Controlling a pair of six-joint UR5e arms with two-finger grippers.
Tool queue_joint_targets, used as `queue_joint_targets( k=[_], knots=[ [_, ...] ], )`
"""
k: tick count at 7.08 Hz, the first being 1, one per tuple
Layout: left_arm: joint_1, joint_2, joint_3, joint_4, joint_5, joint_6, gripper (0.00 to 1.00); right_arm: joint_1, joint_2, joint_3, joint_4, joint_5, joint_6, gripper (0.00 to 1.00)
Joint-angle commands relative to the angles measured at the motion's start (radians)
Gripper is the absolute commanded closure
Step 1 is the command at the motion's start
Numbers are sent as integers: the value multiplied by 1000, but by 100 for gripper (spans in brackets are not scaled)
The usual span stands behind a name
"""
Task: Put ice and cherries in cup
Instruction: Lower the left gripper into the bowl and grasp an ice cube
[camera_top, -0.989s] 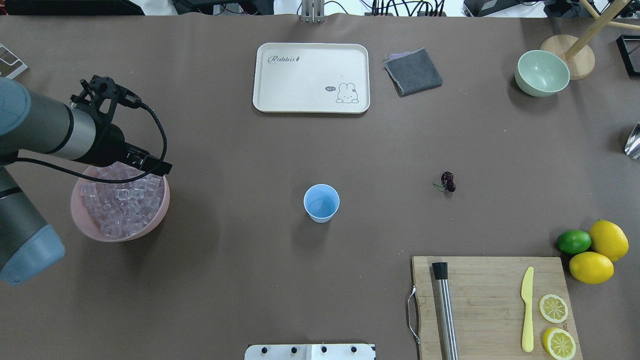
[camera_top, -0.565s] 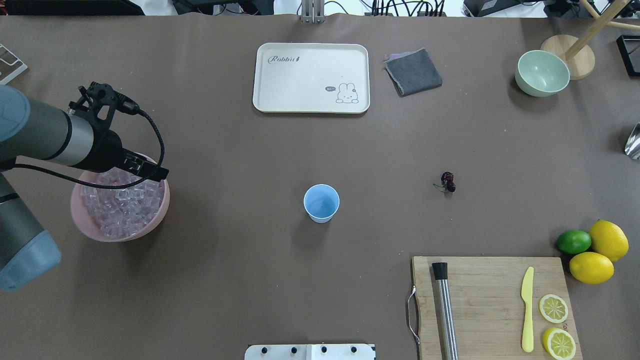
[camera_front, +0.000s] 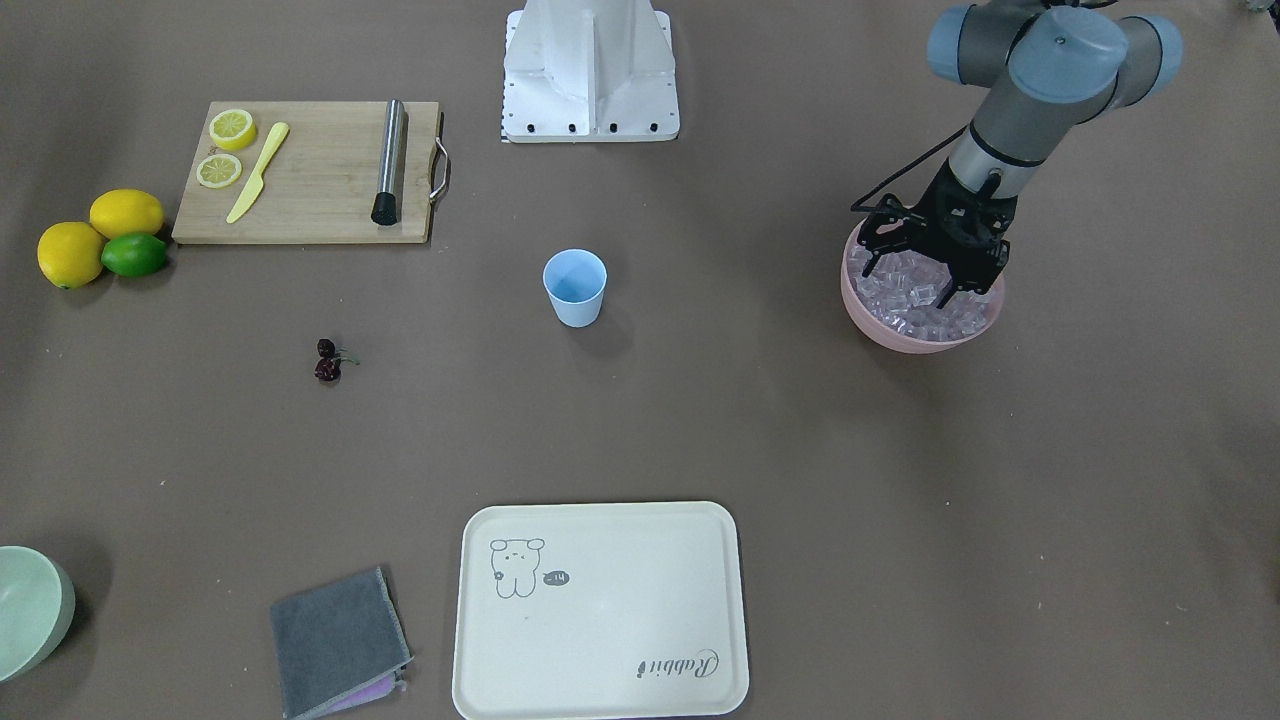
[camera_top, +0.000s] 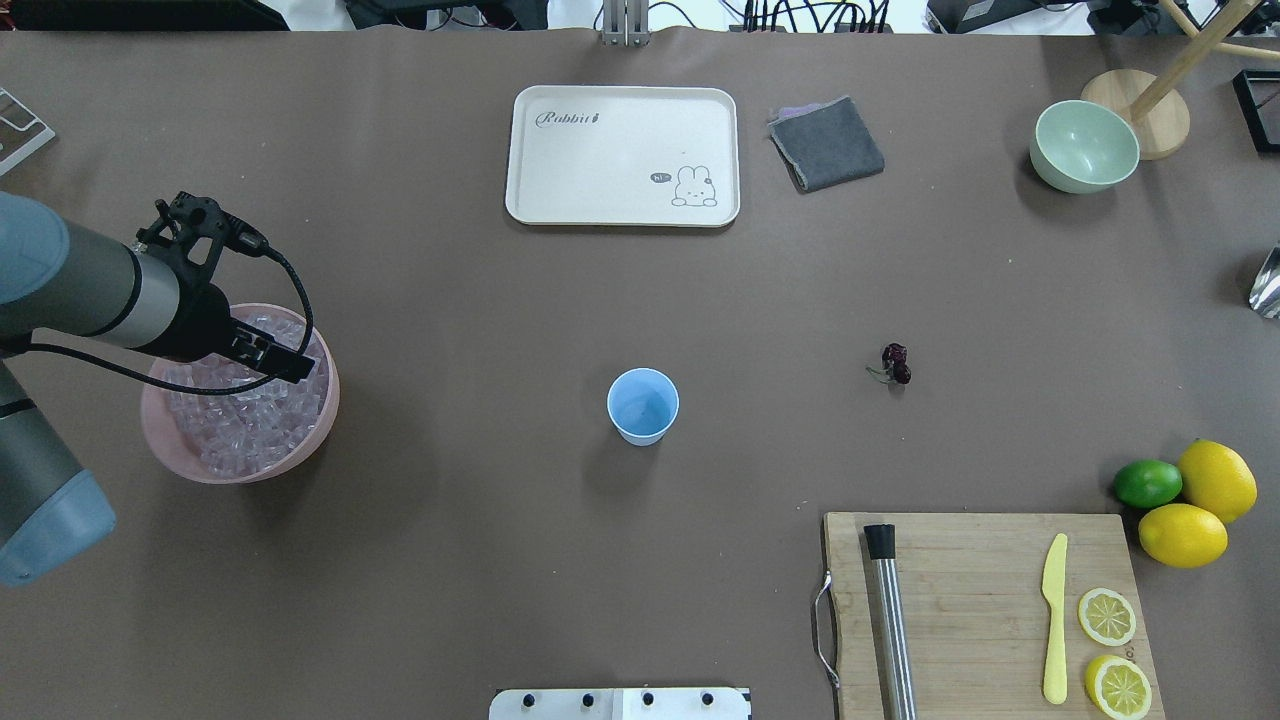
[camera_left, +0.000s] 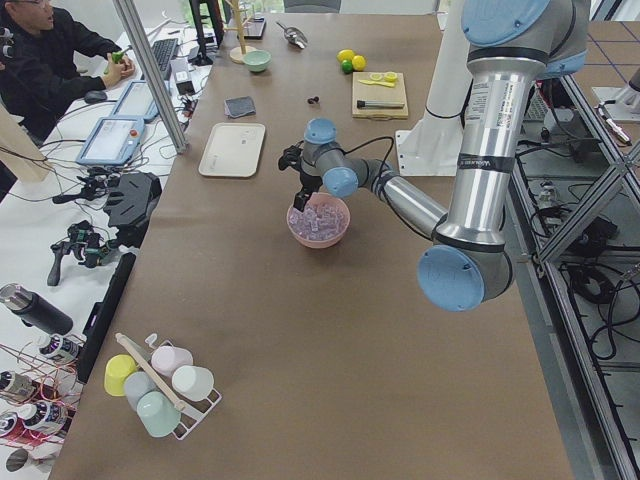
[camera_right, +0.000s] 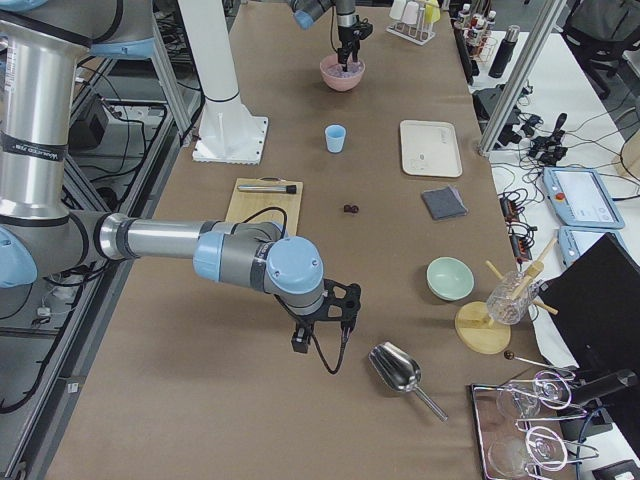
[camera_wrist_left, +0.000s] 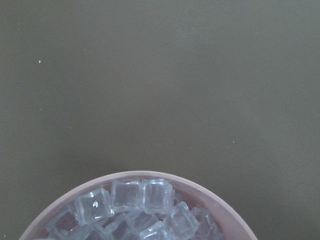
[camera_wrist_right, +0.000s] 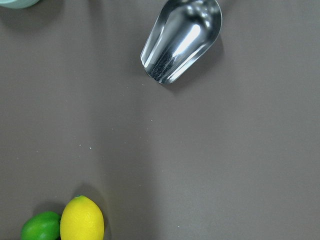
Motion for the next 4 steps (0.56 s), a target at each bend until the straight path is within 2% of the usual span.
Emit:
queue_joint_targets(
  k=[1, 2, 4],
  knots=[
    [1, 6, 9, -1, -3, 7, 3, 0, 1, 0, 0, -2, 0, 0],
    [1, 8, 9, -1, -2, 24, 11, 0, 1, 0, 0, 0, 0, 0],
    [2, -5, 42, -11, 0, 27, 11, 0, 1, 0, 0, -2, 0, 0]
  ],
)
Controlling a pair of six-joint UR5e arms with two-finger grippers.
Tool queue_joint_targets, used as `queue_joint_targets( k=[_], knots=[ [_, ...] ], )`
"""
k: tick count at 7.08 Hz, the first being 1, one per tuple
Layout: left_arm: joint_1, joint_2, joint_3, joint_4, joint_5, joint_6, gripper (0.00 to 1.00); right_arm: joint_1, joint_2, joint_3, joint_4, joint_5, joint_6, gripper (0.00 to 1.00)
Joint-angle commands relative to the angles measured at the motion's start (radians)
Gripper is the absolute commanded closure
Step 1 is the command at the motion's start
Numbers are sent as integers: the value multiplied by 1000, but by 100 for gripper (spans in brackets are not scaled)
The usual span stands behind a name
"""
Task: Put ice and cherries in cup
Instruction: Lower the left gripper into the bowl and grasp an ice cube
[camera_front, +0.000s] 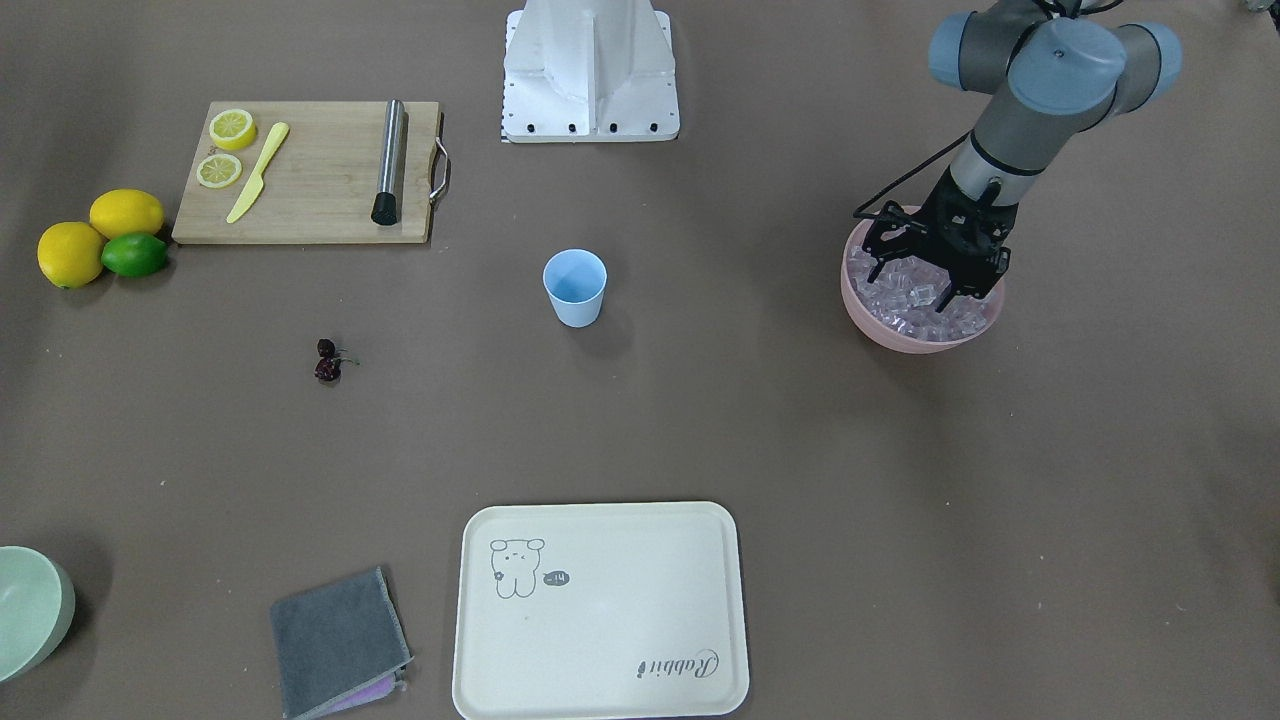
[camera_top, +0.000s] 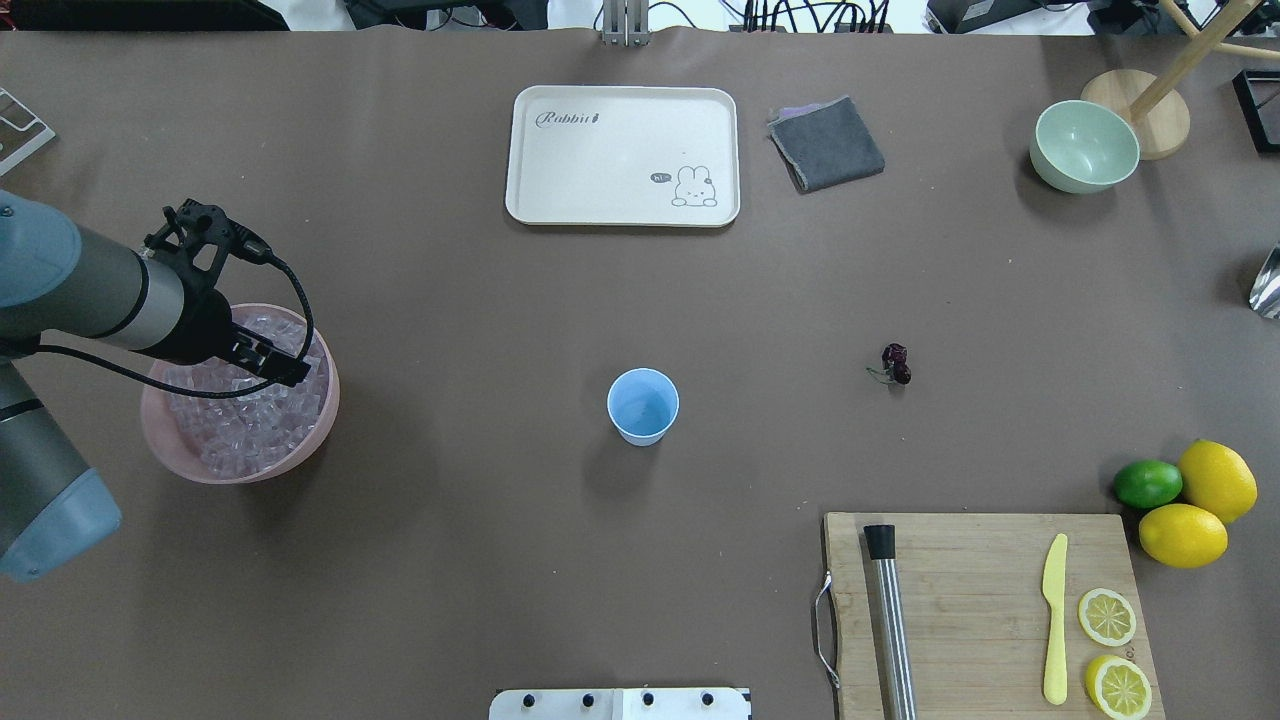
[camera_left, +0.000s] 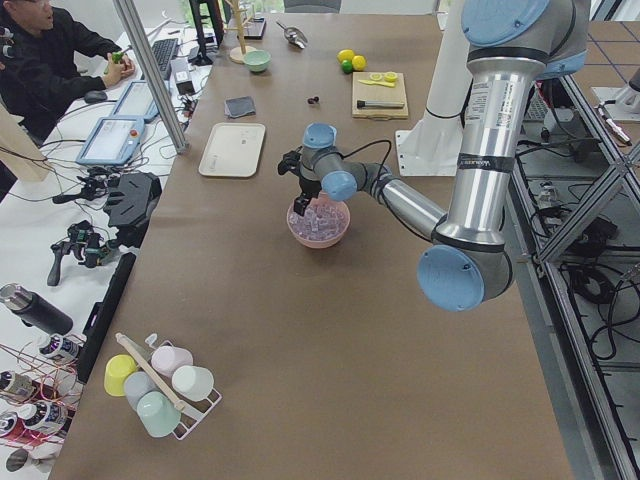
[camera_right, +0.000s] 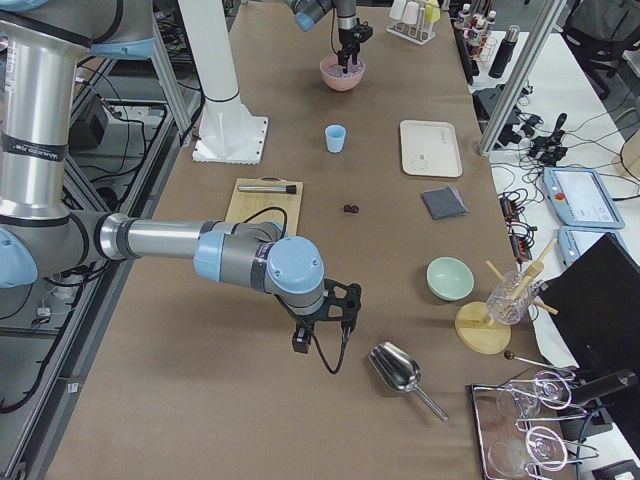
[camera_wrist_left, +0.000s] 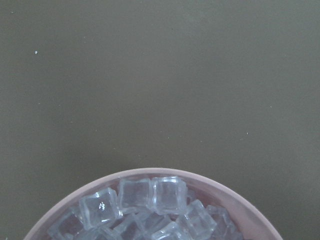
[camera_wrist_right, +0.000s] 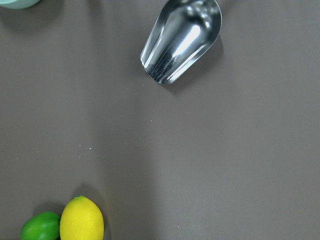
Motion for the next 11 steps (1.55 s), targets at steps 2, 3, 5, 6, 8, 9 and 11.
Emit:
queue_joint_targets(
  k=[2, 3, 5, 6, 8, 9, 11],
  knots=[
    [1, -4, 15, -5, -1, 2, 11, 0, 0, 0, 0, 0, -2, 0],
    [1, -4, 20, -6, -1, 2, 11, 0, 0, 2, 0, 0, -2, 0],
    [2, -12, 27, -8, -4, 2, 12, 0, 0, 3, 0, 0, -2, 0],
    [2, -12, 27, -6, -4, 0, 12, 0, 2, 2, 0, 0, -2, 0],
    [4, -15, 36, -8, -4, 0, 12, 0, 2, 3, 2, 0, -2, 0],
    [4, -14, 38, -6, -4, 0, 17, 0, 2, 3, 0, 0, -2, 0],
    [4, -15, 49, -8, -5, 0, 25, 0, 2, 5, 2, 0, -2, 0]
  ],
)
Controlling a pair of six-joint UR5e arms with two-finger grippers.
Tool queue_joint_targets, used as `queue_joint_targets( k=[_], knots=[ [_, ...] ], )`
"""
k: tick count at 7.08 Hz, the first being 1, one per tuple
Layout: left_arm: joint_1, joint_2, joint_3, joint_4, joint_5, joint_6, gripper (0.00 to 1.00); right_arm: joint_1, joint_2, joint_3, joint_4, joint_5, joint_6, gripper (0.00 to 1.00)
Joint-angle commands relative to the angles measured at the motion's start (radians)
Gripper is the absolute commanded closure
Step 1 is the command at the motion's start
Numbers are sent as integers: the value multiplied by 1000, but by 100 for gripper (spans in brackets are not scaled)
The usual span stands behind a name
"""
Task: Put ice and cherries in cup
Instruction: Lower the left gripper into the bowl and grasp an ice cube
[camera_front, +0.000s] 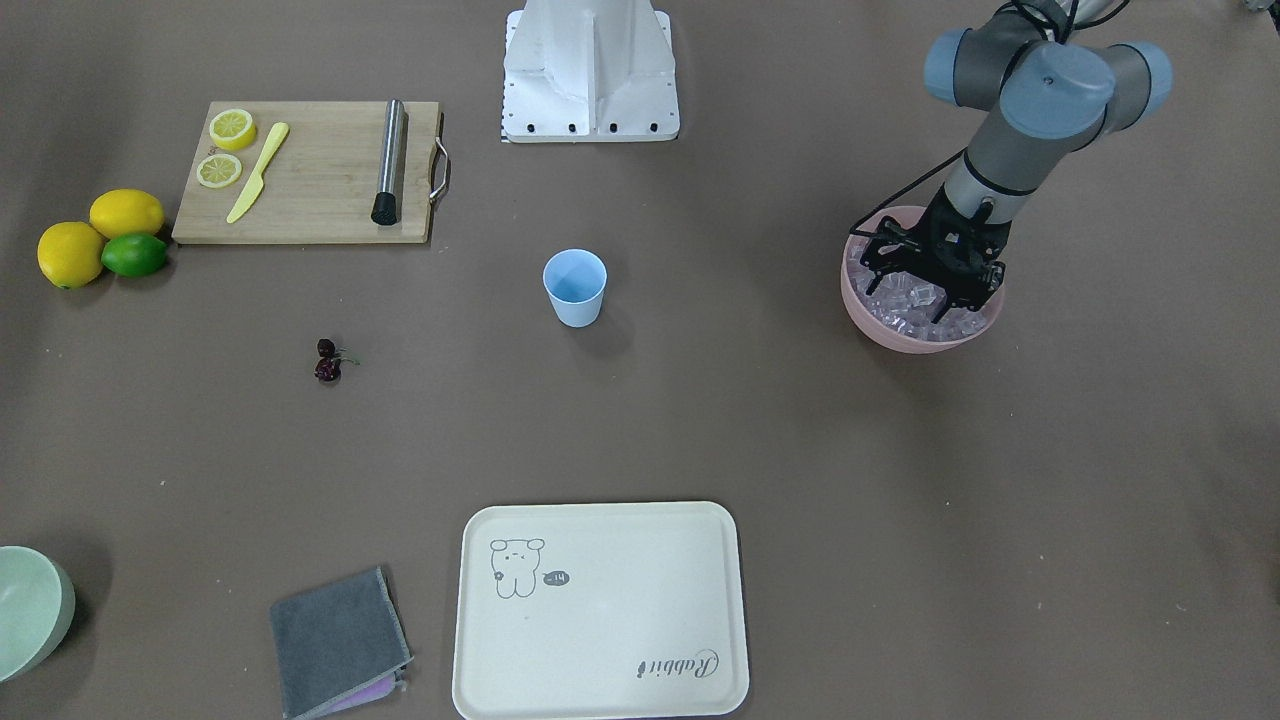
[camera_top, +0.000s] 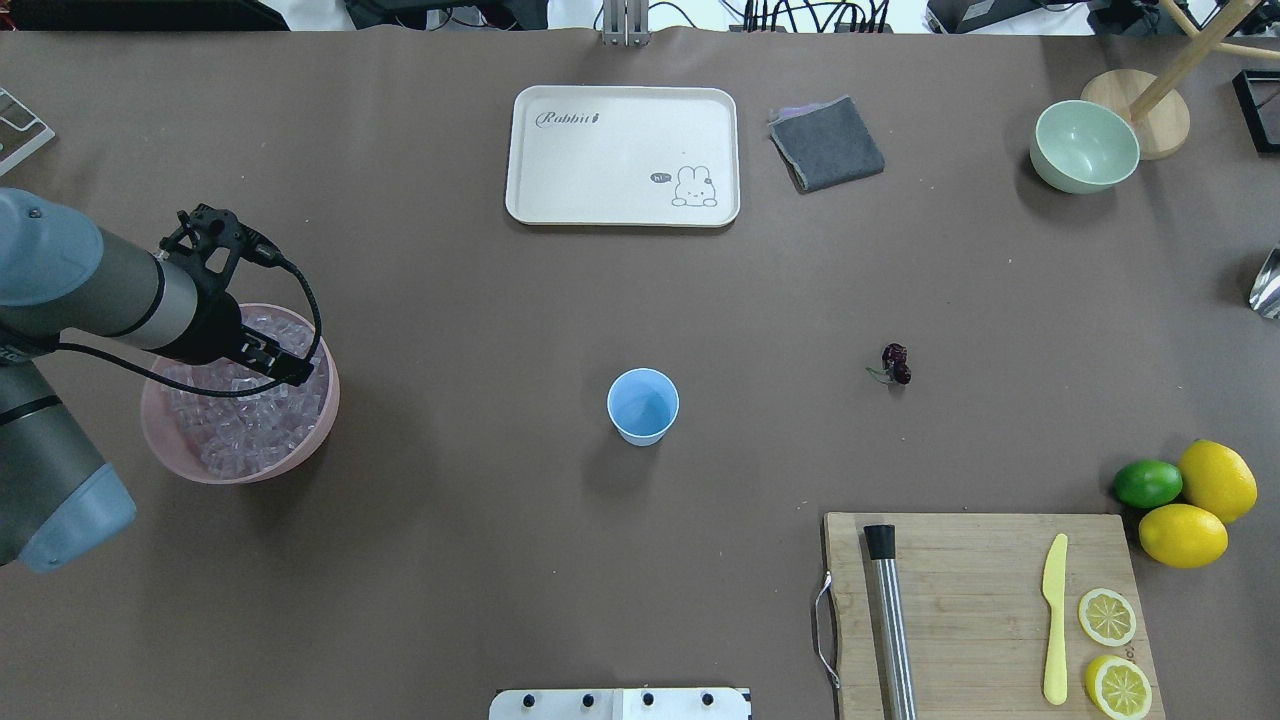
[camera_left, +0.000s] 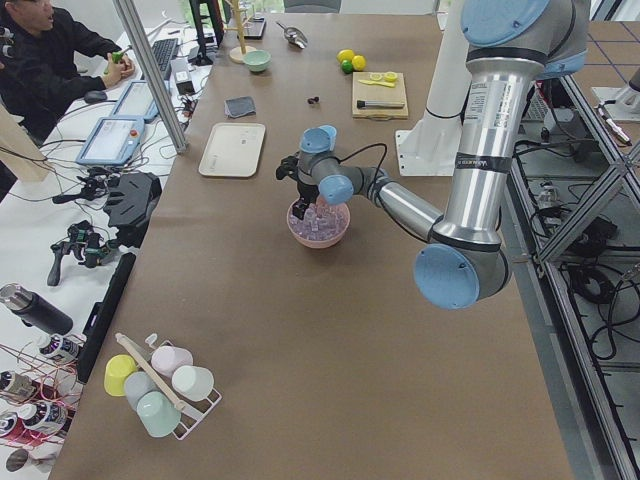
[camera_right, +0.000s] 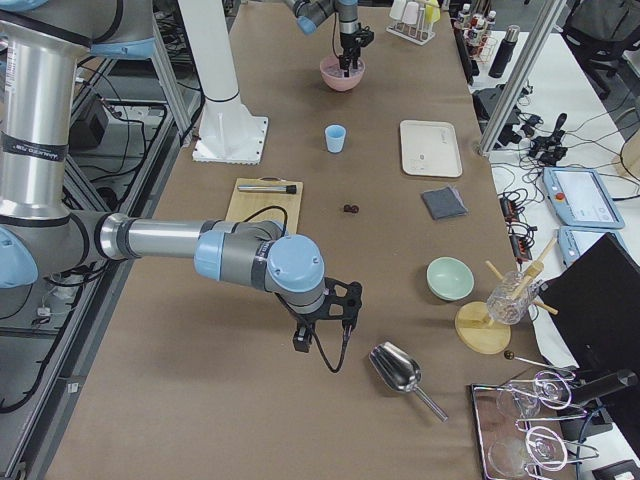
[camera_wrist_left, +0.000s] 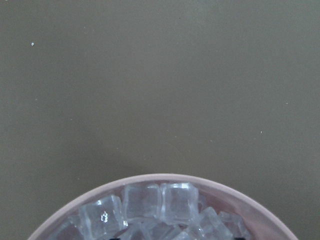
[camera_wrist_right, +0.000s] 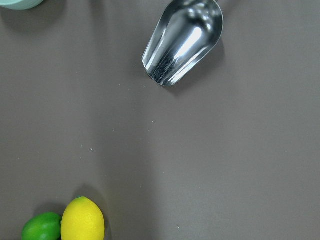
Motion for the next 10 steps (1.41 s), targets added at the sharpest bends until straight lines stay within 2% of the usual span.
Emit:
queue_joint_targets(
  k=[1, 4, 5, 6, 8, 10],
  knots=[
    [0, 0, 7, 0, -1, 0, 25, 0, 0, 2, -1, 0, 0, 0],
    [2, -8, 13, 0, -1, 0, 25, 0, 0, 4, 0, 0, 0, 0],
    [8, -10, 13, 0, -1, -9, 31, 0, 0, 5, 0, 0, 0, 0],
    [11, -10, 13, 0, -1, -9, 40, 0, 0, 7, 0, 0, 0, 0],
    [11, -8, 9, 0, -1, -9, 75, 0, 2, 7, 0, 0, 0, 0],
    [6, -5, -8, 4, -42, -9, 93, 0, 2, 7, 0, 0, 2, 0]
  ],
)
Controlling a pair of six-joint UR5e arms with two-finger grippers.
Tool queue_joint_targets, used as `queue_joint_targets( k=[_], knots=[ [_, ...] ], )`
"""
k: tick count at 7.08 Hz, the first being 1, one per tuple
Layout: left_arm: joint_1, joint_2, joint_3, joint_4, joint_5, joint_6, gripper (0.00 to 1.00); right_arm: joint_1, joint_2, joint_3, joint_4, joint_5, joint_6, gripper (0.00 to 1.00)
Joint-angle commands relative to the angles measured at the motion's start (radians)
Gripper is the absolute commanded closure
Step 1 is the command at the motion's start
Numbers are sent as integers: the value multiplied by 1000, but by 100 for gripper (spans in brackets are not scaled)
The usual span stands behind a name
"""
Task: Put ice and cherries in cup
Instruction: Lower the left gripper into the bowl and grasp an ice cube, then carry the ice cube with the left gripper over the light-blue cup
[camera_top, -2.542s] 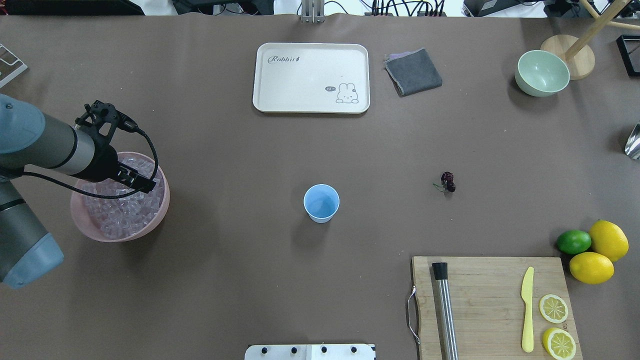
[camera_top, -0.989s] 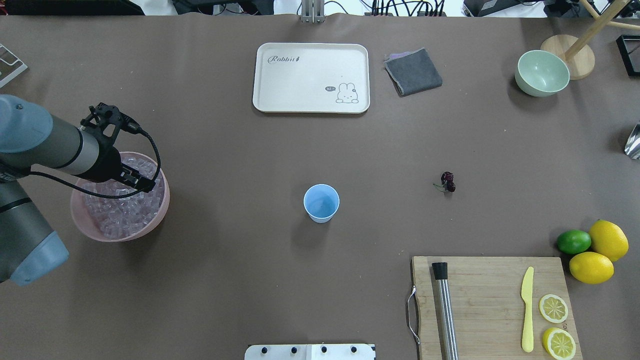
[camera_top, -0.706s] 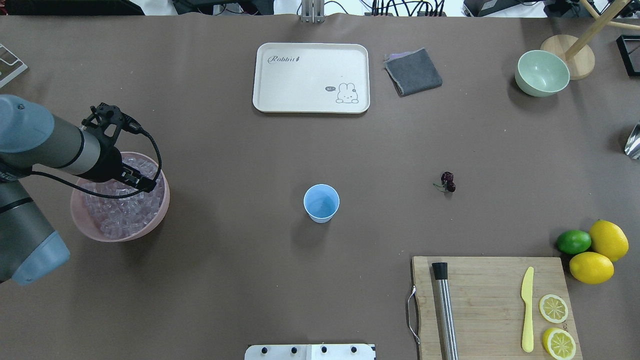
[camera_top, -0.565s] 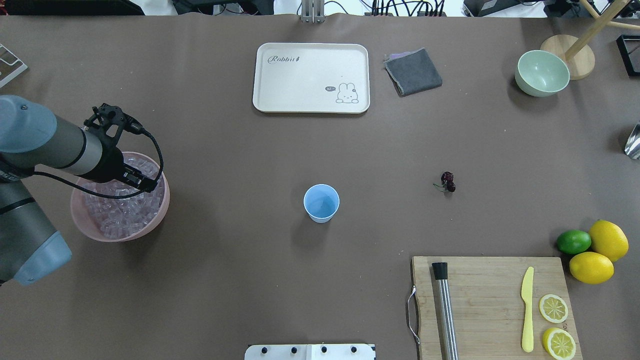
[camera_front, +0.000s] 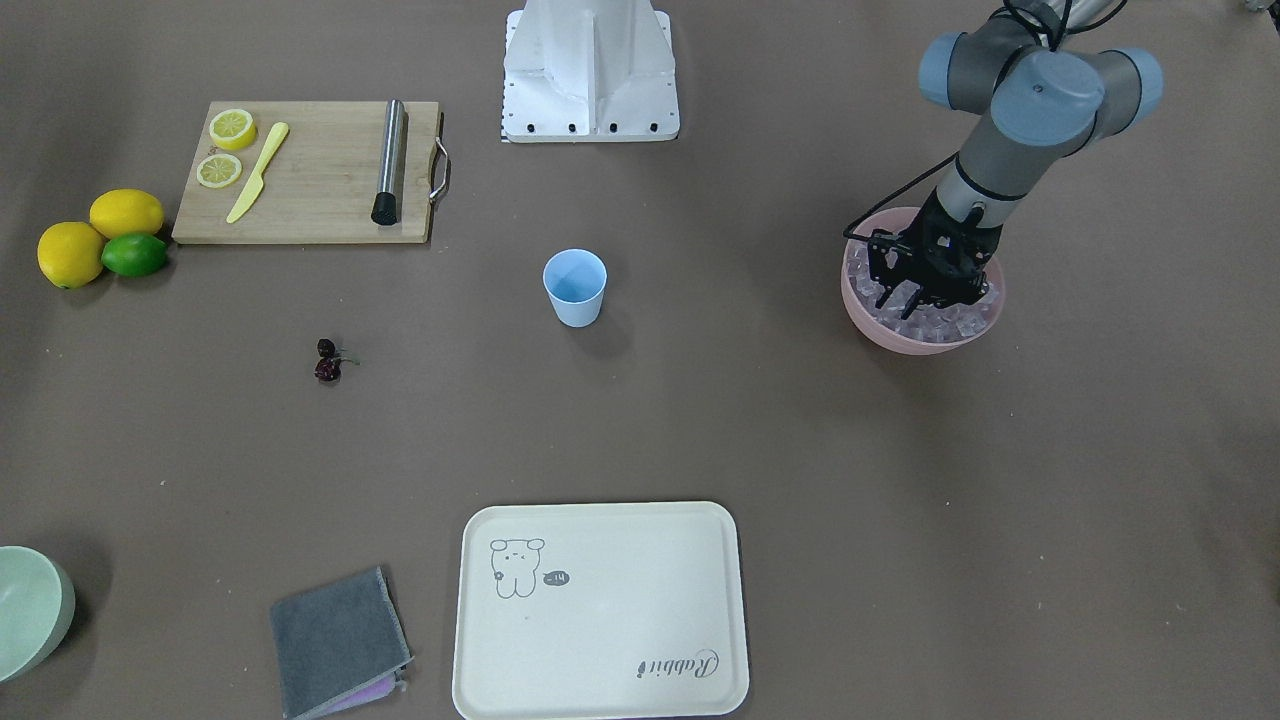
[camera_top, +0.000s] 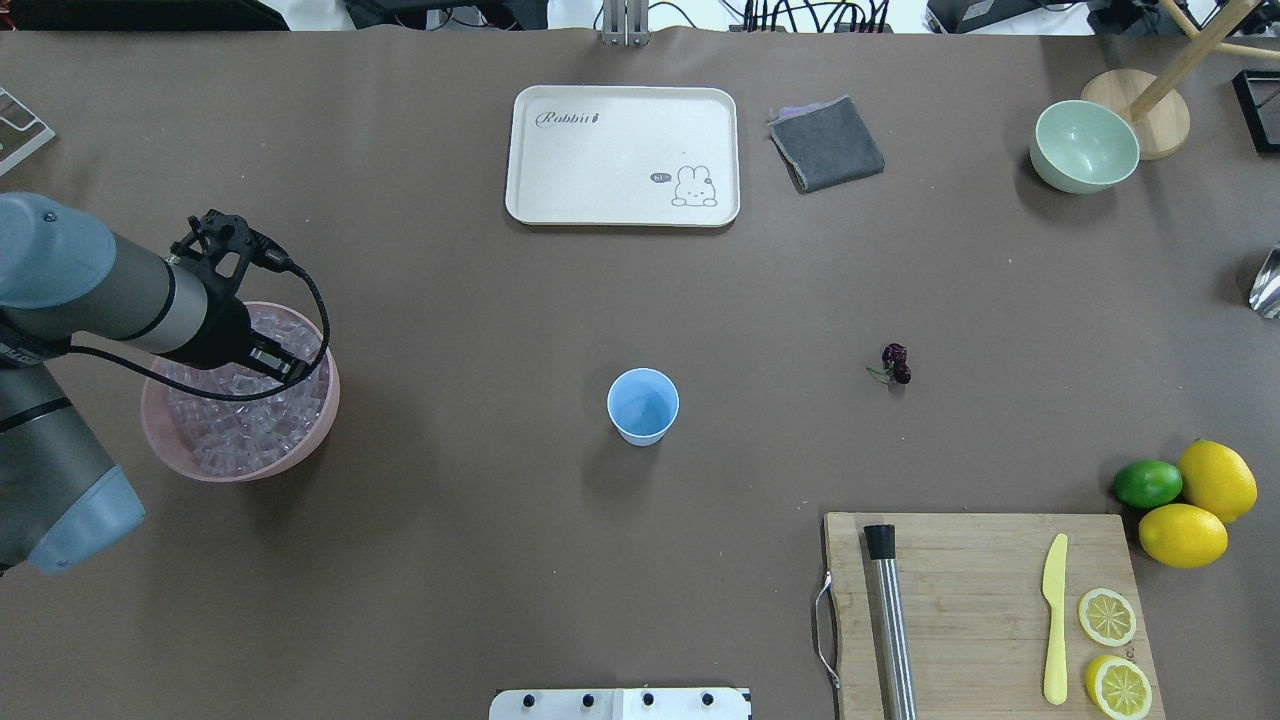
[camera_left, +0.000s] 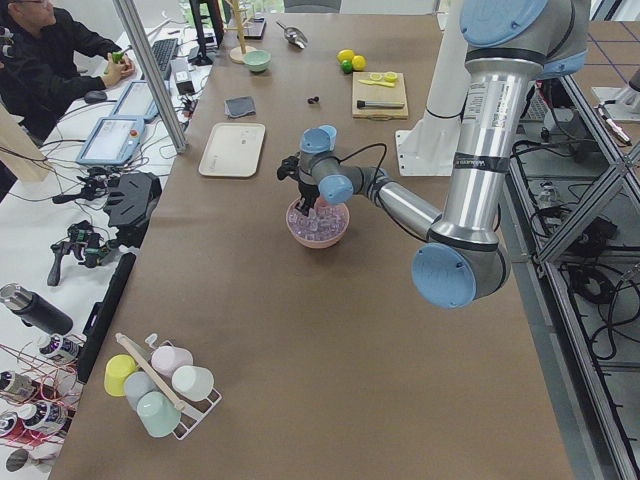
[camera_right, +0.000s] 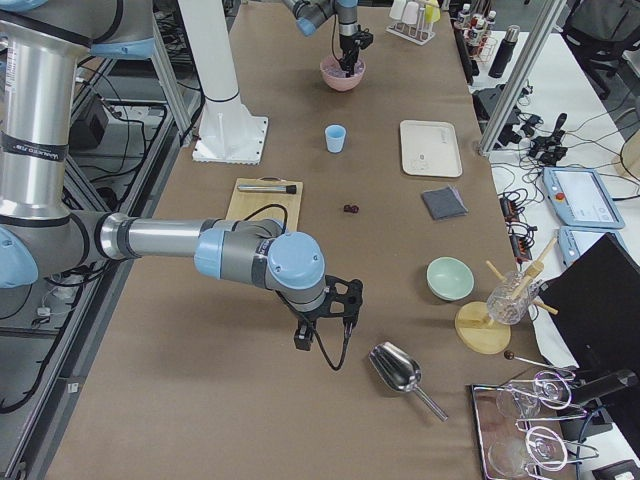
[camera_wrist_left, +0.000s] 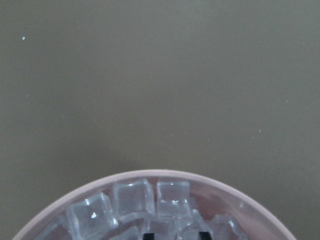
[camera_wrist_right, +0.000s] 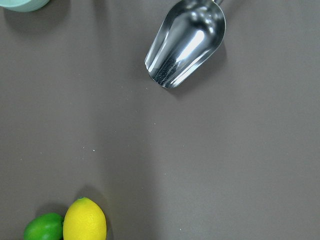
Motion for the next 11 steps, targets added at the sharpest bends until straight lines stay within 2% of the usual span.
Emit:
queue_joint_targets(
  k=[1, 3, 6, 7, 9, 10, 11],
  knots=[
    [-4, 2, -8, 2, -30, 1, 95, 0, -1, 3, 0, 0, 1, 0],
    [-11, 12, -32, 3, -35, 6, 100, 0, -3, 5, -2, 0, 1, 0],
    [-102, 15, -103, 6, -62, 11, 100, 2, -3, 14, 0, 0, 1, 0],
    [-102, -25, -115, 5, -61, -1, 100, 2, -6, 14, 0, 0, -1, 0],
    [-91, -176, -90, 3, -55, -24, 100, 2, -8, 12, 9, -3, -2, 0],
    [-39, -258, -68, 2, -49, -123, 100, 0, -8, 11, 32, -5, -2, 0],
    [46, -340, -57, 2, 49, -223, 100, 0, -8, 11, 34, -3, -4, 0]
  ],
)
